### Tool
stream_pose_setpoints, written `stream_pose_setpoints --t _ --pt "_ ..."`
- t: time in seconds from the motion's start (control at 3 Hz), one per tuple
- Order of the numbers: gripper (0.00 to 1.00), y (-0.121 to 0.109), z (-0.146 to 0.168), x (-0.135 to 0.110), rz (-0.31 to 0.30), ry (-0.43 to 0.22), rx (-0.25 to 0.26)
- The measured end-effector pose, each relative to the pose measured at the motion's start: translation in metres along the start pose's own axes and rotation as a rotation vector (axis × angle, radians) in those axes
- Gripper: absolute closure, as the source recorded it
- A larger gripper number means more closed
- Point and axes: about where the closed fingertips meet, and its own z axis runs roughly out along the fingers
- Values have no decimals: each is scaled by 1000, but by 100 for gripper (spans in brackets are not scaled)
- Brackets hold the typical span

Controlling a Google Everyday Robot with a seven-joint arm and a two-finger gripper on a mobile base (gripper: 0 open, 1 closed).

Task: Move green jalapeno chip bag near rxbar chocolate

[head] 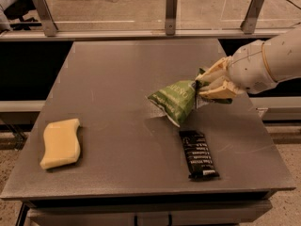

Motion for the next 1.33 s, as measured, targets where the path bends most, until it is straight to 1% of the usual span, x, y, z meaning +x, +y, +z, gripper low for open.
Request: stream_pose_setpoints --t 0.33,0.67,1.0,1.33 --pt "12 0 1 -2 -3 0 -2" --pt "0 1 2 -4 -6 -1 -4" --pt "0 1 2 -4 -6 -1 -4" --pt "0 -6 -11 -4 -42 64 -18"
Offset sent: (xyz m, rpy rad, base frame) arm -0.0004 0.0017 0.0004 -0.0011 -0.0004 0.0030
